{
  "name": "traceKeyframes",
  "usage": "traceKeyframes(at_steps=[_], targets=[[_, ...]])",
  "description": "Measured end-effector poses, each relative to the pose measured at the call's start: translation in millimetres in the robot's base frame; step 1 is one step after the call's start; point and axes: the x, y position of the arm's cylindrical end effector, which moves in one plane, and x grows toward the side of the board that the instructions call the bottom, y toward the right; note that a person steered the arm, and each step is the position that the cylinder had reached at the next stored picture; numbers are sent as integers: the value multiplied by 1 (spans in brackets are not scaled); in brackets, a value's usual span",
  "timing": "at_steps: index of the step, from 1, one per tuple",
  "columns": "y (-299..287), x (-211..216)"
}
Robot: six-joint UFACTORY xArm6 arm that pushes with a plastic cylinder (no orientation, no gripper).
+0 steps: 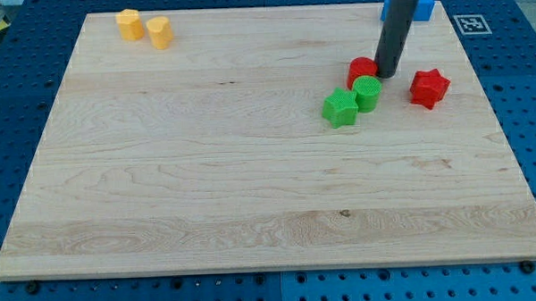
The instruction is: Push the red star to the bottom of the red circle
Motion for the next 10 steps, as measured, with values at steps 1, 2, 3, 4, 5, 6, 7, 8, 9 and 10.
traceKeyframes(at_steps=[1, 2, 3, 4, 5, 6, 7, 8, 9, 10], targets=[[3, -5], [41, -39], [96, -32], [109, 16], [103, 52], [93, 52], [47, 52], [8, 50], [-11, 47], [-27, 47]])
